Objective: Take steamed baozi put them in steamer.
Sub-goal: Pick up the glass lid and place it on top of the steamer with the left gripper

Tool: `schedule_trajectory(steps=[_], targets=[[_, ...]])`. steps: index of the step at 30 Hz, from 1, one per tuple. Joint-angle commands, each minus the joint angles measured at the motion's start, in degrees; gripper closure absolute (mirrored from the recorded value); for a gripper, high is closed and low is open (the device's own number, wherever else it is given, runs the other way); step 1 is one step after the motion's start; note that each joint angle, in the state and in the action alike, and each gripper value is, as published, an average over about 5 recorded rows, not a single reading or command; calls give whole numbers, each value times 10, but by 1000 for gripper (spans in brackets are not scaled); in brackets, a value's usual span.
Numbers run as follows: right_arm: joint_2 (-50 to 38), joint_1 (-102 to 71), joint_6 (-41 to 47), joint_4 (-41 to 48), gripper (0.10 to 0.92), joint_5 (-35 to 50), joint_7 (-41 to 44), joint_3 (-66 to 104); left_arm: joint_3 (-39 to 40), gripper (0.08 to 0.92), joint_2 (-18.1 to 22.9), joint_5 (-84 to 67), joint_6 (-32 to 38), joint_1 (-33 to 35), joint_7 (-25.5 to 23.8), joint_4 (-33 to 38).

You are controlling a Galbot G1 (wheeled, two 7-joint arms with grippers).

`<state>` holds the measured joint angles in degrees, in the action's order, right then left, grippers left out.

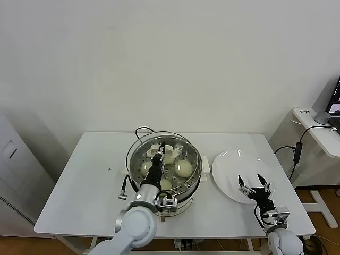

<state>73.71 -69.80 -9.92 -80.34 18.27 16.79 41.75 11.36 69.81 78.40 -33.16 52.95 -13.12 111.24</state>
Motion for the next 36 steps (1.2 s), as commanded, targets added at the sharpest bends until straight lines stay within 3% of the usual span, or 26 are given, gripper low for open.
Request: schedule_trajectory(steps=[1,30,36], targets=[[1,0,0,1,203,0,0,0,10,891,9,6,0,-3,-2,-10],[2,-5,-4,7,203,-2,4,8,8,891,24,2,-2,0,7,-40],[6,-6,-6,8,203,-5,5,8,9,891,27,-32,-23,3,30,-44]])
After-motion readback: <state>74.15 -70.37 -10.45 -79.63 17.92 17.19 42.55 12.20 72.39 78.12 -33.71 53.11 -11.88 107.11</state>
